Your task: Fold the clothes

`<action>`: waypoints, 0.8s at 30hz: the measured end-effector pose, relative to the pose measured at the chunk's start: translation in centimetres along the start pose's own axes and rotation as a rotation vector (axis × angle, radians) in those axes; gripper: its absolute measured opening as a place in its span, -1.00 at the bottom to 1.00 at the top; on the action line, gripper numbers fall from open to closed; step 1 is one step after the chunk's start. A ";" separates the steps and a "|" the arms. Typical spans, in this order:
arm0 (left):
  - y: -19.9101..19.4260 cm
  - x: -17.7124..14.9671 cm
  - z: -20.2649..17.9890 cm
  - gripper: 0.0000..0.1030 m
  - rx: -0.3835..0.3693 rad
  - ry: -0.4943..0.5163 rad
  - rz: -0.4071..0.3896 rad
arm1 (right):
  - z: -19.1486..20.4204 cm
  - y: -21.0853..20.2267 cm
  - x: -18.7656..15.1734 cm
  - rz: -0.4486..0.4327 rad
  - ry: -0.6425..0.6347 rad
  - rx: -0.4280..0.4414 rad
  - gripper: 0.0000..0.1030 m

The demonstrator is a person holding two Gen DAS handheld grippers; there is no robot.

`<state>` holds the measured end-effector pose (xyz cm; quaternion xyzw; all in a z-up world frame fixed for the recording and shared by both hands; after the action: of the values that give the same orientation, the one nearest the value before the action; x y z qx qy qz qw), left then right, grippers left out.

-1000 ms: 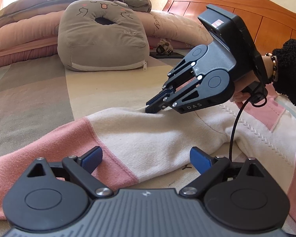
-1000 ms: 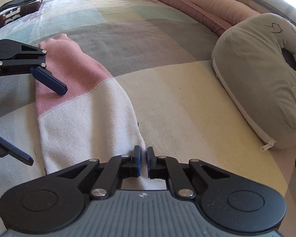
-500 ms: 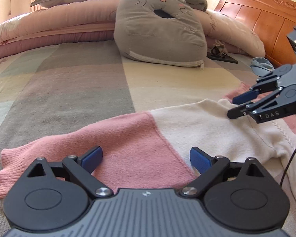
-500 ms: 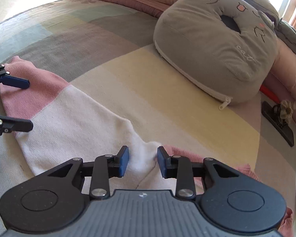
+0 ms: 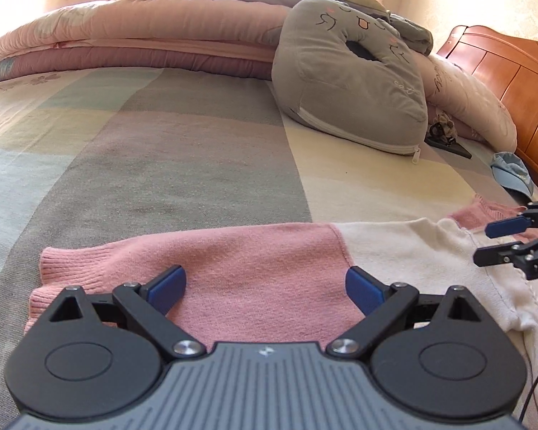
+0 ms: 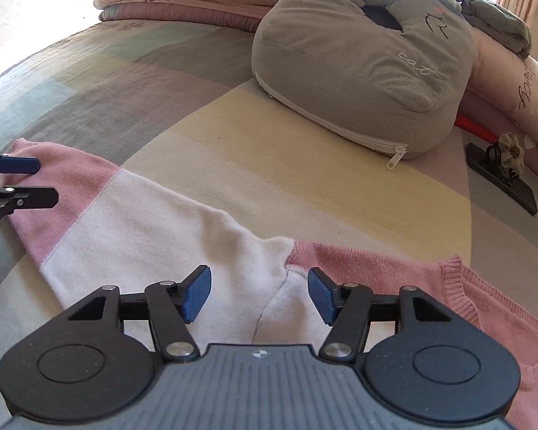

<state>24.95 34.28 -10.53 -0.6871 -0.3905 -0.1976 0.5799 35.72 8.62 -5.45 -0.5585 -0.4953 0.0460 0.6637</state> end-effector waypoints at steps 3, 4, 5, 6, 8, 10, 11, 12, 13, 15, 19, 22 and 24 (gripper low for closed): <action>-0.4 -0.2 -1.0 0.88 -0.037 0.048 -0.001 | 0.3 -4.2 -3.5 -0.007 0.036 -0.017 0.36; -0.3 -0.2 -1.3 0.89 -0.028 0.064 0.001 | 0.3 -5.6 -4.8 -0.005 0.053 -0.027 0.37; 0.0 -0.3 -1.5 0.89 0.005 0.077 0.004 | 0.3 -6.9 -6.4 0.001 0.079 -0.039 0.44; 0.4 -0.4 -1.5 0.89 0.057 0.088 0.005 | 0.2 -8.1 -8.1 0.008 0.111 -0.054 0.49; 1.2 -0.4 -1.0 0.92 0.166 0.093 -0.002 | 0.0 -10.6 -11.6 0.023 0.177 -0.083 0.54; 1.6 -0.3 0.1 0.98 0.165 0.058 -0.027 | -0.1 -12.7 -15.0 0.040 0.239 -0.106 0.63; 1.6 -0.3 0.7 0.98 0.157 0.035 -0.036 | -0.1 -13.5 -16.8 0.053 0.267 -0.115 0.69; 1.4 -0.3 1.1 0.98 0.164 0.027 -0.034 | -0.2 -14.3 -18.5 0.066 0.293 -0.130 0.69; 1.1 -0.3 1.2 0.98 0.186 0.035 -0.019 | -0.2 -14.9 -19.7 0.079 0.313 -0.145 0.69; 0.5 -0.2 1.0 1.00 0.215 0.049 0.010 | -0.2 -16.5 -21.9 0.084 0.329 -0.177 0.70; -0.9 1.3 -2.1 0.94 0.177 0.069 0.063 | -0.9 -18.6 -24.4 0.050 0.342 -0.233 0.83; -2.0 2.5 -4.4 0.93 0.148 0.084 0.103 | -1.9 -18.4 -24.9 0.040 0.363 -0.249 0.85; -2.7 3.2 -6.0 0.95 0.129 0.093 0.129 | -2.6 -18.0 -24.9 0.031 0.381 -0.256 0.90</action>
<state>25.99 29.63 -4.97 -0.6622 -0.3298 -0.1661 0.6520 16.11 -15.16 -6.05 -0.6442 -0.3544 -0.1133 0.6683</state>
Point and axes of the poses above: each gripper's, at about its wrist camera, not at the fingertips, and y roughly the way its jaws point, z to its left, x to its top, the point moved 1 cm from there along y, roughly the way its jaws point, and after that the axes turned 6 degrees about -y, right-handed, at the moved point
